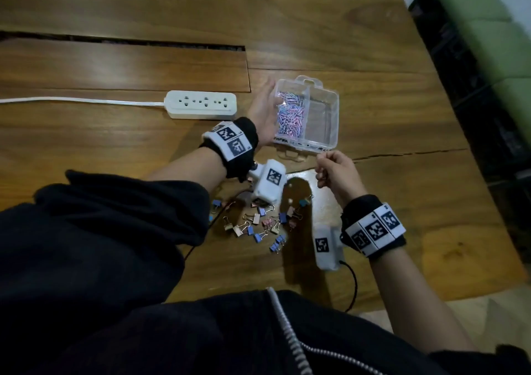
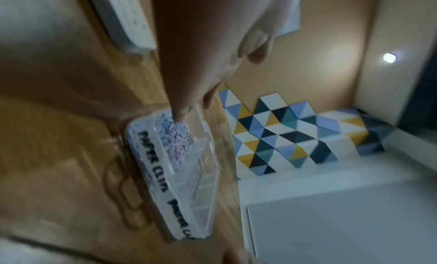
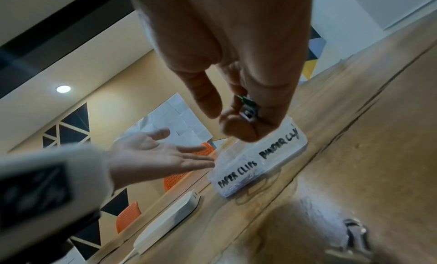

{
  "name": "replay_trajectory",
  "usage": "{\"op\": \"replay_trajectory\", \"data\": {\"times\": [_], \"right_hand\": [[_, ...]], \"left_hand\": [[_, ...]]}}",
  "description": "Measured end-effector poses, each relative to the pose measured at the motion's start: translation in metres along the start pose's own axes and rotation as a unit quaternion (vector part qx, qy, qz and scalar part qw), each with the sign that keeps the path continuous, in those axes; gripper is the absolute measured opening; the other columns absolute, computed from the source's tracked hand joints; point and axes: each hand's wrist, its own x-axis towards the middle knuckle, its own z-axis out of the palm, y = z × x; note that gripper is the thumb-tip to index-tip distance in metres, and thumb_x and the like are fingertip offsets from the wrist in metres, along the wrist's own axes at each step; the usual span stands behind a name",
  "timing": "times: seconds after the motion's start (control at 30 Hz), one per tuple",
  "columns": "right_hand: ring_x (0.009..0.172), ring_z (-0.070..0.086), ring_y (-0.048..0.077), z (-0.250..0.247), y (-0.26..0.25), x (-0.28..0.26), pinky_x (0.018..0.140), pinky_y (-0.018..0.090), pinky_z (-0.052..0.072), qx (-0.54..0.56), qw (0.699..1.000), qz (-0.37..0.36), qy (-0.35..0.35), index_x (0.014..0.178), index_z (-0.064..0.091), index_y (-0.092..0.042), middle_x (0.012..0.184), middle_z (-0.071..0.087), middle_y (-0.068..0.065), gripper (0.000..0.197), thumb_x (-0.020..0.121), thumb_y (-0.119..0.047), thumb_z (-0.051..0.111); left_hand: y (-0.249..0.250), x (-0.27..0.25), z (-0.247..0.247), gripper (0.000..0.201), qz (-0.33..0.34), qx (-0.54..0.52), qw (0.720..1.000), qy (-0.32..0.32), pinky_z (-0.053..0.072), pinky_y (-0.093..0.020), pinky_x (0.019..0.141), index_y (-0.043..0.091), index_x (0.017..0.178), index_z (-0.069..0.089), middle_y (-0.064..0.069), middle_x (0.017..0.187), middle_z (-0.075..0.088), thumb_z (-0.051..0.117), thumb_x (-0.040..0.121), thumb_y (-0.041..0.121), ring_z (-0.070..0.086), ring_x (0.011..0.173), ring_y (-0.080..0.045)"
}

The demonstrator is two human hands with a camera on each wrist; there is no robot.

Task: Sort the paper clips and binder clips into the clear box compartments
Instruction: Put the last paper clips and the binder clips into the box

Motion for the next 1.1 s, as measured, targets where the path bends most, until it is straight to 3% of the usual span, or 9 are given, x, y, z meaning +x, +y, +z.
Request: {"op": "replay_trajectory", "data": {"times": [0.13,0.2,0.27,0.4,0.6,0.77,0.87,0.97,1.1], "right_hand": [[0.052,0.05,0.012,0.006,-0.017,0.012,0.043,0.014,0.045,-0.008,0.999,0.023,-0.046,0.076,0.044,-0.011,0.07,0.046,0.006,0.037,0.083,0.022,0.028],[0.061,0.052,0.013,0.013,-0.031,0.021,0.053,0.017,0.05,0.007,0.998,0.015,-0.063,0.081,0.043,-0.013,0.079,0.049,0.007,0.035,0.086,0.02,0.029],[0.072,0.055,0.016,0.023,-0.046,0.034,0.064,0.023,0.053,0.019,0.998,-0.01,-0.055,0.084,0.041,-0.017,0.088,0.051,0.007,0.032,0.087,0.015,0.036],[0.099,0.051,0.019,0.043,-0.062,0.059,0.09,0.033,0.047,-0.031,0.998,-0.034,-0.044,0.115,0.045,-0.01,0.112,0.05,0.008,0.028,0.089,0.001,0.046],[0.101,0.051,0.015,0.036,-0.041,0.04,0.085,0.026,0.047,-0.066,0.995,-0.075,0.024,0.113,0.049,-0.007,0.108,0.052,0.002,0.028,0.089,0.004,0.041],[0.076,0.05,0.01,0.018,0.004,-0.009,0.062,0.018,0.044,-0.154,0.987,-0.04,-0.03,0.098,0.053,-0.009,0.089,0.052,0.0,0.026,0.084,0.01,0.044],[0.084,0.052,0.015,0.01,0.029,-0.03,0.069,0.018,0.05,-0.27,0.961,-0.017,-0.059,0.112,0.054,-0.01,0.102,0.045,0.005,0.04,0.077,0.009,0.06],[0.113,0.041,0.025,0.011,0.048,-0.044,0.095,0.032,0.041,-0.372,0.922,0.017,-0.103,0.123,0.049,-0.02,0.12,0.037,0.01,0.064,0.067,-0.001,0.075],[0.115,0.038,0.023,0.018,0.066,-0.053,0.098,0.026,0.038,-0.359,0.928,-0.026,-0.096,0.12,0.052,-0.015,0.124,0.034,0.01,0.06,0.066,-0.002,0.076]], "left_hand": [[-0.001,-0.017,-0.027,0.043,0.022,0.174,0.984,0.024,0.045,-0.031,0.094,0.007,0.133,0.041,-0.012,0.129,0.051,0.043,0.095,0.027,0.052,0.116,-0.024],[-0.002,-0.031,-0.044,0.021,0.007,0.288,0.957,0.039,0.047,-0.023,0.069,0.014,0.113,0.052,0.001,0.098,0.055,0.045,0.094,0.019,0.053,0.085,-0.012],[-0.006,-0.042,-0.062,0.016,0.002,0.385,0.921,0.062,0.043,-0.021,0.064,0.016,0.107,0.053,0.005,0.092,0.052,0.047,0.093,0.017,0.048,0.08,-0.01],[-0.017,-0.059,-0.094,0.018,-0.036,0.47,0.878,0.083,0.041,-0.022,0.064,0.014,0.11,0.052,-0.001,0.099,0.052,0.048,0.092,0.011,0.047,0.076,-0.01],[-0.028,-0.081,-0.123,0.036,-0.071,0.605,0.79,0.069,0.044,-0.031,0.082,0.011,0.117,0.05,-0.01,0.123,0.054,0.062,0.083,0.009,0.052,0.101,-0.02],[-0.037,-0.108,-0.144,0.067,-0.151,0.721,0.676,0.022,0.045,-0.034,0.094,0.018,0.126,0.043,-0.008,0.13,0.044,0.078,0.068,0.013,0.048,0.114,-0.024],[-0.045,-0.126,-0.154,0.077,-0.207,0.752,0.626,0.008,0.049,-0.036,0.089,0.021,0.127,0.036,-0.007,0.131,0.038,0.08,0.065,0.011,0.049,0.11,-0.026],[-0.061,-0.141,-0.161,0.073,-0.197,0.753,0.627,0.016,0.05,-0.031,0.077,0.021,0.121,0.035,-0.007,0.131,0.033,0.079,0.064,0.008,0.052,0.102,-0.025],[-0.077,-0.146,-0.167,0.056,-0.121,0.737,0.664,0.048,0.051,-0.031,0.081,0.017,0.116,0.041,-0.007,0.124,0.04,0.073,0.072,0.006,0.053,0.1,-0.022]]}}
